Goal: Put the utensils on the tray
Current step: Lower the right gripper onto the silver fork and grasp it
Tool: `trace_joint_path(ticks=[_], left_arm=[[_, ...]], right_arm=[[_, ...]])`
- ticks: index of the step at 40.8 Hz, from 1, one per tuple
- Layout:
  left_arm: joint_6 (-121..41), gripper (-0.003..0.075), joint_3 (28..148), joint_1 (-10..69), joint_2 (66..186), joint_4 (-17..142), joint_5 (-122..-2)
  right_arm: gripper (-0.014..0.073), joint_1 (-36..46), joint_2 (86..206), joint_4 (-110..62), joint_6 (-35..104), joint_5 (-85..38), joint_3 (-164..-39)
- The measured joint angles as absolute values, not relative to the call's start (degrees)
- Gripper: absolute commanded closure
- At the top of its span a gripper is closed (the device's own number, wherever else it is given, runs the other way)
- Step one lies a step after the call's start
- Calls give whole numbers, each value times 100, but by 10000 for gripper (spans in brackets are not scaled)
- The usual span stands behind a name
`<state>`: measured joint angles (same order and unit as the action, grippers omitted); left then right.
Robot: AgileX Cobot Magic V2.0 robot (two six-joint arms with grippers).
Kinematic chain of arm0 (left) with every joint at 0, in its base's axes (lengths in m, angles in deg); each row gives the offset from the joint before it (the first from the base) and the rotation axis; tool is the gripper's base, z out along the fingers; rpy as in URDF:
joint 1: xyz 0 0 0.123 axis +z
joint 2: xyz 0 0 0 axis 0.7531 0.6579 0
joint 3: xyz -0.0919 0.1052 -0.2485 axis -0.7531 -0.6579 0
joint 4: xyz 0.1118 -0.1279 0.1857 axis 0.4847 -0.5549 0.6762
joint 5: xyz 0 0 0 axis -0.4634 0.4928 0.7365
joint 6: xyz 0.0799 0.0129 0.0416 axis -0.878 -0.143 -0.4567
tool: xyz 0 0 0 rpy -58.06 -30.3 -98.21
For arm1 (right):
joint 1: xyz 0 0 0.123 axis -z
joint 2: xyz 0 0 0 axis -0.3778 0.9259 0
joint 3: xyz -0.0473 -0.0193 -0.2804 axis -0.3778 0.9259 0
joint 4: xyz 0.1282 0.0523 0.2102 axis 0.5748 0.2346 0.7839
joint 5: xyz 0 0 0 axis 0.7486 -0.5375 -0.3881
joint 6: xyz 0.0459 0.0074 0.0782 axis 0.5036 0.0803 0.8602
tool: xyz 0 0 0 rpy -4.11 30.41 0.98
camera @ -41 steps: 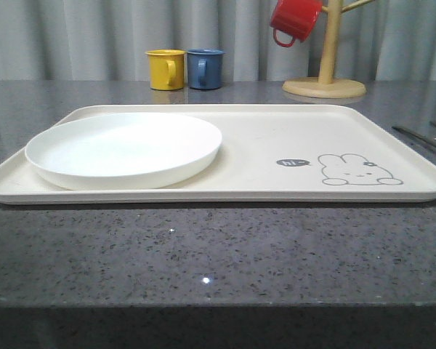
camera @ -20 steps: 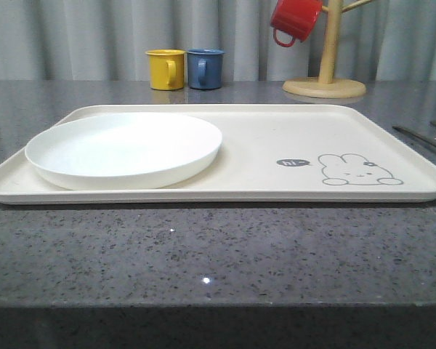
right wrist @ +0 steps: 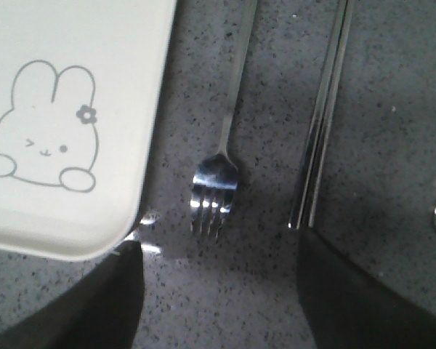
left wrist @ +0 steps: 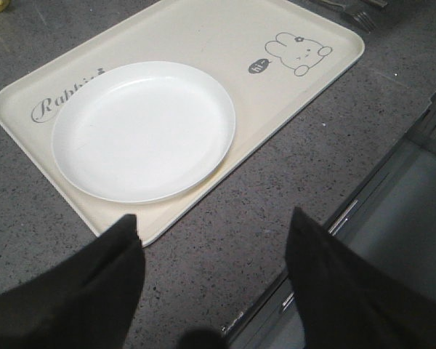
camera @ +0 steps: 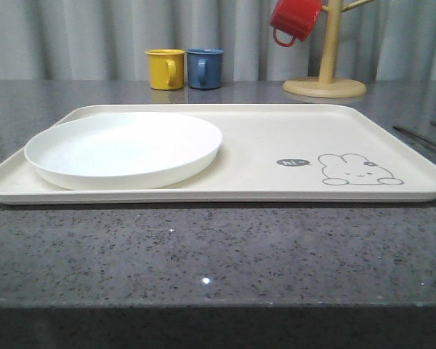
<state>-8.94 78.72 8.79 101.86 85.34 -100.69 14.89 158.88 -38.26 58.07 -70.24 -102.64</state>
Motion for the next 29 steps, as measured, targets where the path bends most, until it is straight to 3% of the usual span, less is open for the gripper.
trace_joint_path(ticks=[6, 23, 29], left_arm=[[-894, 310, 7872, 879, 10186, 8534, -10069], [-894, 310, 7872, 879, 10186, 8534, -10069], [-894, 310, 7872, 879, 10186, 8534, -10069]], right_arm=[[223, 1489, 16719, -3826, 5807, -7089, -10695], [242, 1489, 18195, -3826, 5914, -7142, -11449], [358, 1489, 18422, -3826, 5937, -7191, -11516]])
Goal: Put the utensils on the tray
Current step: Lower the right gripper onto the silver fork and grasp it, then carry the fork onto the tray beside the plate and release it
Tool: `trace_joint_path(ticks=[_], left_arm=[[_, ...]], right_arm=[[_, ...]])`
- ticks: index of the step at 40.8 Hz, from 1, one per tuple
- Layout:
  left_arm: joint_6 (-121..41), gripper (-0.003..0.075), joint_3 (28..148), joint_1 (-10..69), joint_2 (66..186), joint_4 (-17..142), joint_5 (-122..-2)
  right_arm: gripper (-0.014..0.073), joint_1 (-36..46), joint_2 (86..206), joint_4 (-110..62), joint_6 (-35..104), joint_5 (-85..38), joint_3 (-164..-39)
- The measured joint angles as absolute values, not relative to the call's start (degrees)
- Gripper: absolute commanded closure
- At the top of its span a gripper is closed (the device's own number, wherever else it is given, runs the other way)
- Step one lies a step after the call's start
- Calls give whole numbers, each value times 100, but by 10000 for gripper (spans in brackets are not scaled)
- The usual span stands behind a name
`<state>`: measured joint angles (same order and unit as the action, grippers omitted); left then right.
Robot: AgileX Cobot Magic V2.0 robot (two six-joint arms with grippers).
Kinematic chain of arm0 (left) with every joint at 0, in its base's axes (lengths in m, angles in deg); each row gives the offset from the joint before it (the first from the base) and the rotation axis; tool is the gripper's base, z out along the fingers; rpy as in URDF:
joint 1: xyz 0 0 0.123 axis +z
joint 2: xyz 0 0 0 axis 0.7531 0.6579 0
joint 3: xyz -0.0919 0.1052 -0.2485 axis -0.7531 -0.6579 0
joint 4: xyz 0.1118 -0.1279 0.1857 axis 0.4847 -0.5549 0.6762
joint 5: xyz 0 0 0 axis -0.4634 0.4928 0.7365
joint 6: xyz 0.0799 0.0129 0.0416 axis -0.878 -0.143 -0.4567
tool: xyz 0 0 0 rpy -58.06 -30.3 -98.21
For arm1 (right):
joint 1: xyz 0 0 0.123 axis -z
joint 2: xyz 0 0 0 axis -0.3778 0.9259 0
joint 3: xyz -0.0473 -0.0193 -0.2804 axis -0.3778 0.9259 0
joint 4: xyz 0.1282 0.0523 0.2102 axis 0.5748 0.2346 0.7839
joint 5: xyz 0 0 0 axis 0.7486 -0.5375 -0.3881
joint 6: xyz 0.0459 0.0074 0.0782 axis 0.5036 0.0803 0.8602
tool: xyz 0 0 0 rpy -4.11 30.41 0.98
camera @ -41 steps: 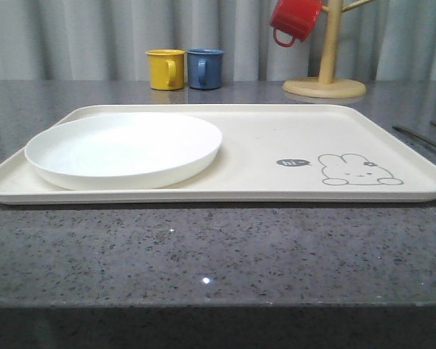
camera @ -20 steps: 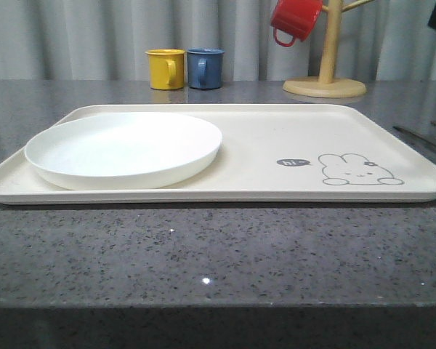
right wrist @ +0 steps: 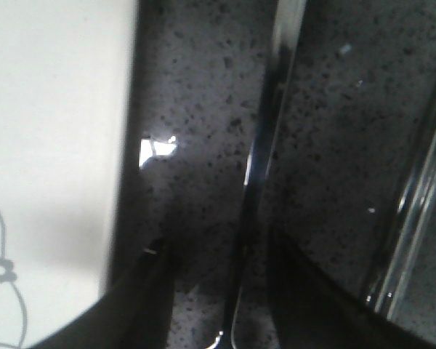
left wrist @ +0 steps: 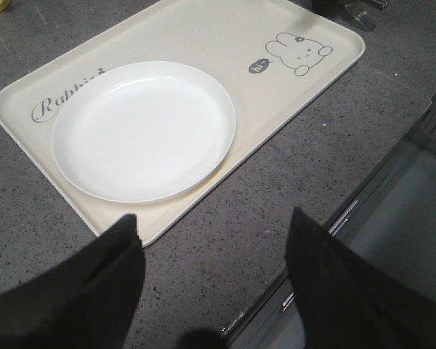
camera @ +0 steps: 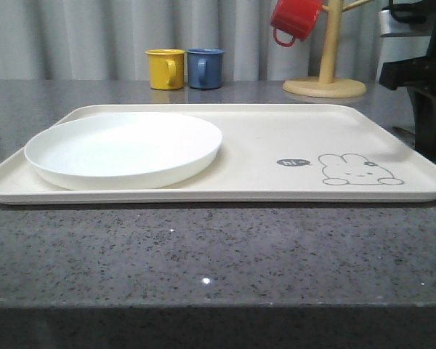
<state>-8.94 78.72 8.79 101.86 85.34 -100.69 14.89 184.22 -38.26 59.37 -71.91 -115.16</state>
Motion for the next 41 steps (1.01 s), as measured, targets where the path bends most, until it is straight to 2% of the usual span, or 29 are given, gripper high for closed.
trace_joint_path(ticks=[6, 12, 28, 41], left_arm=[[-894, 310, 7872, 879, 10186, 8534, -10069], [-894, 310, 7872, 879, 10186, 8534, -10069], [-894, 310, 7863, 879, 10186, 8534, -10069], [-894, 310, 7863, 879, 10186, 8534, -10069]], right_arm=[[498, 1489, 18451, -3826, 5948, -7204, -11528], [589, 1489, 18451, -3870, 5961, -7236, -11528], [590, 1361, 18053, -3824, 5961, -7792, -11976], [590, 12, 17972, -3729, 6316, -8080, -12534]])
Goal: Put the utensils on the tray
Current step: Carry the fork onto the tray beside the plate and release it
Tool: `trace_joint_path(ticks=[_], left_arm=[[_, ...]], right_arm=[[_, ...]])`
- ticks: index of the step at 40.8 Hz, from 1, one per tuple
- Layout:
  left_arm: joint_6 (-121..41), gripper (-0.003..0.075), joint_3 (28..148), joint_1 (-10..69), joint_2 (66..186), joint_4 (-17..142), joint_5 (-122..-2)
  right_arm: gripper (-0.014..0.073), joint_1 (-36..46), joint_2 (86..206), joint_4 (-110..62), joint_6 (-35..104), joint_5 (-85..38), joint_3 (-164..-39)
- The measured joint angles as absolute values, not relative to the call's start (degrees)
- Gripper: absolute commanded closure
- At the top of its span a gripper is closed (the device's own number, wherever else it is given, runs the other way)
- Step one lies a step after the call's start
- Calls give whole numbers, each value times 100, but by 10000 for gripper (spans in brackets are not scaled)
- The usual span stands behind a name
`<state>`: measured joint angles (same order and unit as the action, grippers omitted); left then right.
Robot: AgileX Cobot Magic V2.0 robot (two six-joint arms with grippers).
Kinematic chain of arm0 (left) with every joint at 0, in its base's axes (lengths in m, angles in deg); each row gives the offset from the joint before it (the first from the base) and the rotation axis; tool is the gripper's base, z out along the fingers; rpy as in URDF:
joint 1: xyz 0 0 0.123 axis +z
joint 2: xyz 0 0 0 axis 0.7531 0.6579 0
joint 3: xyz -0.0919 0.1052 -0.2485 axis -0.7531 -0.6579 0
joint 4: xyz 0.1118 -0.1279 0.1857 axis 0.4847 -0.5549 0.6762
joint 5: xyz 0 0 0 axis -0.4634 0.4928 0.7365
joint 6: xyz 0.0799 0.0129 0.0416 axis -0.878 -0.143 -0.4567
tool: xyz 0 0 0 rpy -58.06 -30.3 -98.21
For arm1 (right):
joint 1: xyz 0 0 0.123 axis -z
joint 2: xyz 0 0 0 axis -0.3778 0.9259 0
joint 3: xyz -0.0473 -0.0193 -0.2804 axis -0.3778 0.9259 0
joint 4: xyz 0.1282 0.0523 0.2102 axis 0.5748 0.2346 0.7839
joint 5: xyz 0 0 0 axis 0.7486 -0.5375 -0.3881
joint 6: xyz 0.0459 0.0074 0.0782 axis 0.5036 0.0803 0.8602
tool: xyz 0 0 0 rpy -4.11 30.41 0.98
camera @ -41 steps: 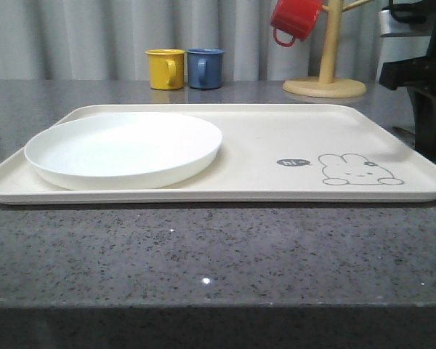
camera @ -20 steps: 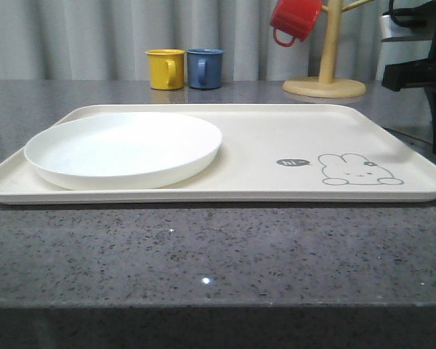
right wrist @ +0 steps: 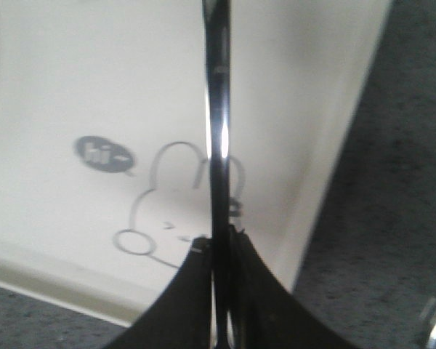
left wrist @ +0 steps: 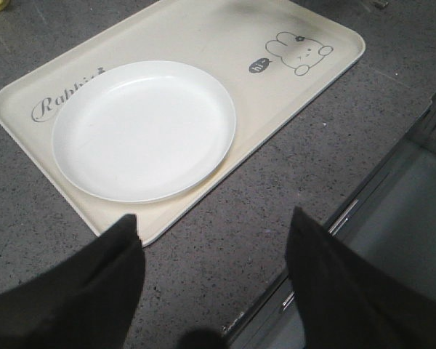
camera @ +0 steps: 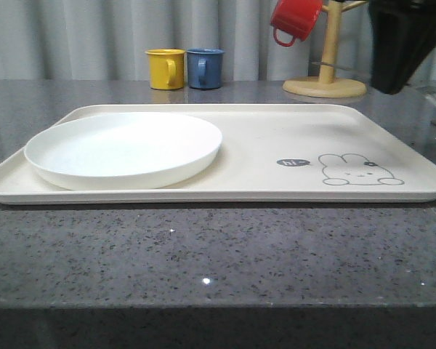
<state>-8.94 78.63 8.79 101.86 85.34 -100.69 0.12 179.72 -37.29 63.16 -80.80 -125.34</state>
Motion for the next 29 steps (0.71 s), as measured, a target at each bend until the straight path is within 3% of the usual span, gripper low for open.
trace_joint_path(ticks=[12, 29], left_arm=[[-894, 310, 7863, 879, 10186, 8534, -10069], [-894, 310, 7863, 879, 10186, 8534, -10063]], right_arm=[[590, -722, 18299, -3675, 8033, -7602, -12547], [587, -784, 18938, -3515, 9272, -6729, -12547]])
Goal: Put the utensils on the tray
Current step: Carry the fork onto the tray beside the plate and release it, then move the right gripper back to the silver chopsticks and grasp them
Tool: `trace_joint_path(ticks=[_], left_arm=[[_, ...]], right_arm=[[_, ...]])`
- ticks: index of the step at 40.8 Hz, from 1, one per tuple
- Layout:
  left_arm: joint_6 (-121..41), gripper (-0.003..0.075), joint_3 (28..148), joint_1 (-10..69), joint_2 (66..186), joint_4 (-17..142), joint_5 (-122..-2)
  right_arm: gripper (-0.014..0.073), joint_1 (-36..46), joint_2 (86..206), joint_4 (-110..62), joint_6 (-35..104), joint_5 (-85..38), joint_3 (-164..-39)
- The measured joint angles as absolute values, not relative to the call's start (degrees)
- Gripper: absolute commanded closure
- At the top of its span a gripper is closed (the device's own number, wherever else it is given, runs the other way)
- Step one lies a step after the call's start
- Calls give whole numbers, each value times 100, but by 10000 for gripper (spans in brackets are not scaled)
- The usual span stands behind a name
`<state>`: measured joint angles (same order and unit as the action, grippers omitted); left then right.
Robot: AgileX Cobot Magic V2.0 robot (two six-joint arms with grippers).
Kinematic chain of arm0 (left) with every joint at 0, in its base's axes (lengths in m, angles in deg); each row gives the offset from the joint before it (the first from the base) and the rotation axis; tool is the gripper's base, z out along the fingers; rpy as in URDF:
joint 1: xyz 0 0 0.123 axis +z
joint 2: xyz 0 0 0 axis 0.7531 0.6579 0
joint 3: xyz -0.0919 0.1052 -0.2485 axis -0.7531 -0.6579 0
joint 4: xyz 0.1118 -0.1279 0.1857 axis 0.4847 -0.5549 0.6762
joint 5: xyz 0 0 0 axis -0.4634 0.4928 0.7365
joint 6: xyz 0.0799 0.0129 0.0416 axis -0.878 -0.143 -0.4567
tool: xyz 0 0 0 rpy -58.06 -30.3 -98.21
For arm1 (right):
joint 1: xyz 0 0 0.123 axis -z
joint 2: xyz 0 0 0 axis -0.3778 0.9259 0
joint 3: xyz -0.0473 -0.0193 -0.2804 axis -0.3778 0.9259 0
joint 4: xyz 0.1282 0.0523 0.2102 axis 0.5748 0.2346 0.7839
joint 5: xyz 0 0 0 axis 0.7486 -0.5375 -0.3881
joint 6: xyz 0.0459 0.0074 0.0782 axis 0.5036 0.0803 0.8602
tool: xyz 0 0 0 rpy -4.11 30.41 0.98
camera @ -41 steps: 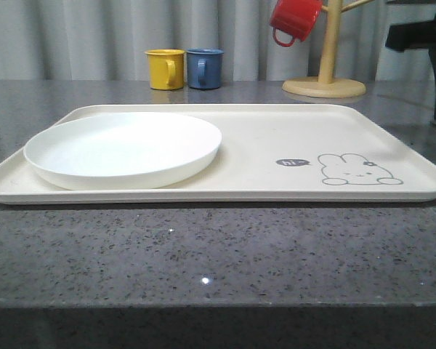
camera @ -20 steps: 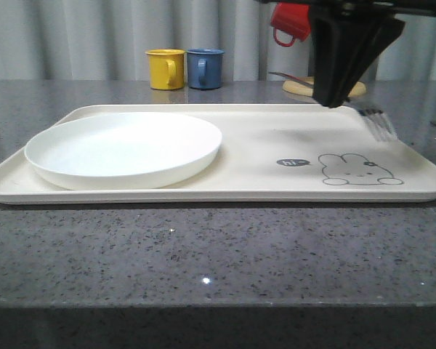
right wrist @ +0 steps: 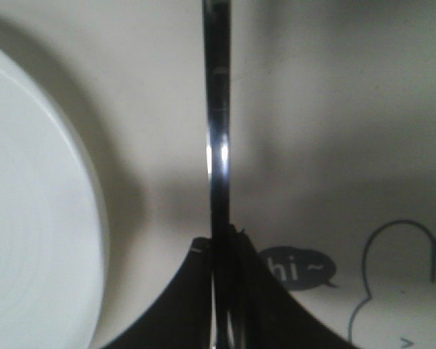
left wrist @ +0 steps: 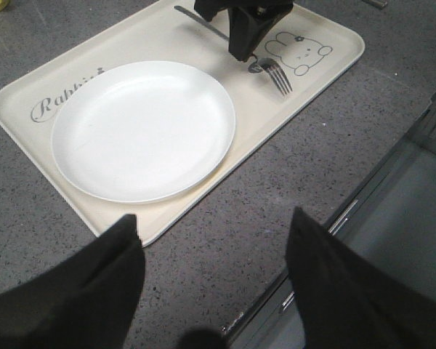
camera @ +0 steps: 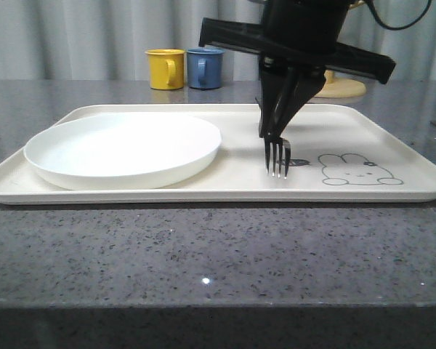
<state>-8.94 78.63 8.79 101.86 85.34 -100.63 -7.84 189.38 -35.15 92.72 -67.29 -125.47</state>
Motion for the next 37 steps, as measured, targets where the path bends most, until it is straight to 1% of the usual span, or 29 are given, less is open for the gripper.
trace_joint_path(ticks=[3, 5, 7, 11, 14, 15, 23, 30, 34, 37], left_arm=[[-894, 310, 7863, 879, 10186, 8534, -10063], [-894, 310, 7863, 879, 10186, 8534, -10063], [-894, 310, 7863, 879, 10186, 8534, -10063], [-894, 310, 7863, 879, 10186, 8534, -10063], [-894, 310, 7863, 879, 10186, 8534, -10063], [-894, 310, 7863, 879, 10186, 8534, -10063], [-894, 310, 7863, 879, 10186, 8534, -10063], [-894, 310, 7863, 879, 10186, 8534, -10063], [-894, 310, 7863, 879, 10186, 8534, -10063], [-894, 310, 7863, 879, 10186, 8534, -10063]], right_arm=[[578, -784, 19042, -3515, 9285, -6703, -12547], [550, -784, 19092, -3515, 9285, -6694, -12547], [493, -784, 19128, -3515, 9297, -6682, -12547], [335, -784, 19135, -3515, 9297, -6682, -12547], [258, -784, 19135, -3515, 9297, -6682, -12547], [246, -784, 19135, -3515, 9297, -6674, -12547], [245, -784, 18913, -3816, 9070, -6685, -12547], [245, -758, 18153, -4784, 8723, -7311, -12531], [245, -519, 17723, -5187, 8563, -7652, -12413], [245, -129, 17449, -5241, 8278, -7807, -12268]])
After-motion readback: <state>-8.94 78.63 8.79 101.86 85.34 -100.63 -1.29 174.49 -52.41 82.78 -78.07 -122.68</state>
